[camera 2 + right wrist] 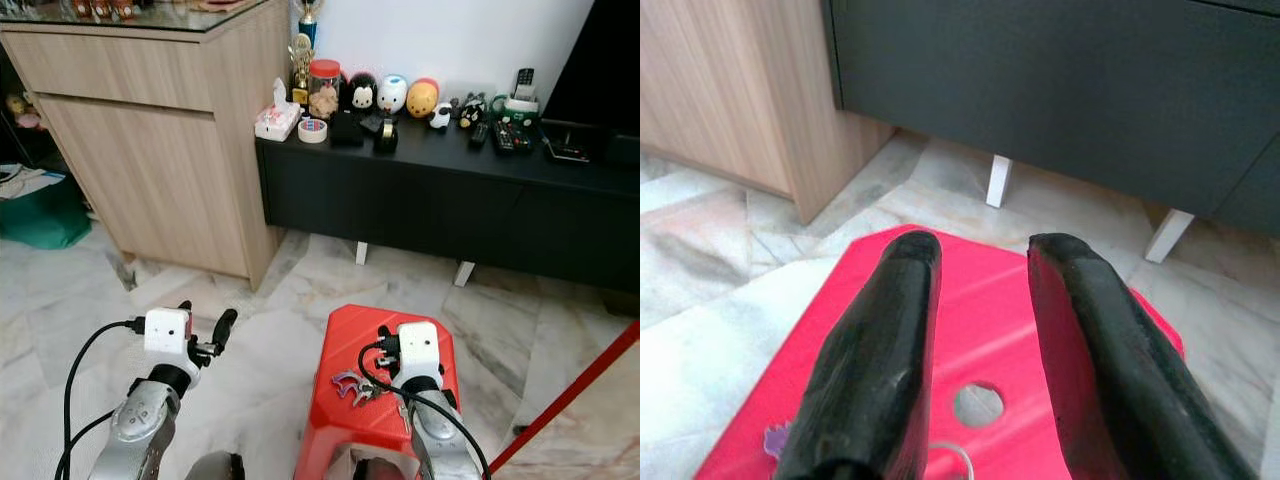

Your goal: Hang keys on a hook

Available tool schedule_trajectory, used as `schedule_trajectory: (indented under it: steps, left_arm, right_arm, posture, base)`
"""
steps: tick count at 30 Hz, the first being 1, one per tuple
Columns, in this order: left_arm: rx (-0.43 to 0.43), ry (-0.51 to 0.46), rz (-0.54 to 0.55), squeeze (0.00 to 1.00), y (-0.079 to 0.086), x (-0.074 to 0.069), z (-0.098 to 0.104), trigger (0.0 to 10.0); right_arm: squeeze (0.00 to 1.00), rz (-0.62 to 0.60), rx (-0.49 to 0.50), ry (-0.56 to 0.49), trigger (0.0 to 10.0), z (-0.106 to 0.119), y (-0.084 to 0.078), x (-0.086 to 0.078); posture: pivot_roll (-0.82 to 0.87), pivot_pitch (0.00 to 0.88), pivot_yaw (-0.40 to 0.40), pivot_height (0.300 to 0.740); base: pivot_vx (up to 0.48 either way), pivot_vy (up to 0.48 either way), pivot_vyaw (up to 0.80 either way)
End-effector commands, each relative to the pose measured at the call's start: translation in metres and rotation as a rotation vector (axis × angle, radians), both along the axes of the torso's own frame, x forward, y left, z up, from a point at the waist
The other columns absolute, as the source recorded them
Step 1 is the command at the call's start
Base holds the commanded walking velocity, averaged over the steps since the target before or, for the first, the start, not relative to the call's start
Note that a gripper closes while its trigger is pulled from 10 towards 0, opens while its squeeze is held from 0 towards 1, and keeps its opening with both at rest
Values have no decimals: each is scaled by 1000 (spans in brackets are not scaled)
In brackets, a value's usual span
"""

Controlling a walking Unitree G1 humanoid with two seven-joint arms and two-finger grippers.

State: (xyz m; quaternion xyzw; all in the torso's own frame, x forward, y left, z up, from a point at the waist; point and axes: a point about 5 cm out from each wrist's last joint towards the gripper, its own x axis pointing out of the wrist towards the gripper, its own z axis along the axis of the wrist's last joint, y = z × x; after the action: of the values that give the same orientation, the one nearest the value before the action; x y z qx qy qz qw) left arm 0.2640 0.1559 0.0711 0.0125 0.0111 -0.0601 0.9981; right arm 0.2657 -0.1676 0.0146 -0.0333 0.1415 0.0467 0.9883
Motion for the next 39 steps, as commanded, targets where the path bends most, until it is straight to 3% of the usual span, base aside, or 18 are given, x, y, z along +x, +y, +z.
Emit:
schedule_trajectory:
  steps: [1, 9, 20, 24, 33, 34, 35, 36, 39]
  left_arm:
    - [-4, 1, -8, 0, -1, 0, 0, 10000]
    - [-2, -4, -9, 0, -2, 0, 1, 10000]
    - [-4, -4, -17, 0, -3, 0, 1, 10000]
    - [-9, 4, -28, 0, -3, -1, 0, 10000]
    - [-5, 17, -39, 0, -4, -1, -2, 10000]
    - [-4, 19, -42, 0, -4, -1, -2, 10000]
    - [-3, 22, -45, 0, -5, -1, -3, 10000]
    - [-2, 25, -49, 0, -5, 0, -3, 10000]
    - [-3, 24, -51, 0, -6, 2, -2, 10000]
  right_arm:
    - [0, 5, -6, -8, 10000, 1, 0, 1]
    - [0, 50, -22, -20, 10000, 4, 5, 2]
    - [0, 16, -20, 2, 10000, 0, 1, 0]
    - [0, -11, -75, 81, 10000, -11, -5, -4]
    - [0, -32, -101, 246, 10000, -34, -13, -13]
    - [294, -21, -93, 261, 10000, -36, -13, -13]
    - [1000, 1, -91, 278, 10000, -38, -12, -12]
    - [1000, 102, -154, 323, 10000, -43, -9, -13]
    - [1000, 153, -205, 370, 10000, -48, -10, -15]
  posture:
    - [3, 0, -37, 632]
    - [2, 0, -37, 632]
    - [4, 0, -40, 632]
    - [4, 0, -40, 632]
    - [4, 0, -40, 632]
    - [6, 0, -39, 632]
    - [6, 0, -39, 632]
    - [10, 0, -36, 632]
    - [11, 0, -37, 632]
  base:
    - [274, 0, 0]
    - [282, 0, 233]
    - [155, 0, 58]
    - [0, 0, 0]
    - [0, 0, 0]
    - [0, 0, 0]
    - [0, 0, 0]
    - [0, 0, 0]
    - [0, 0, 0]
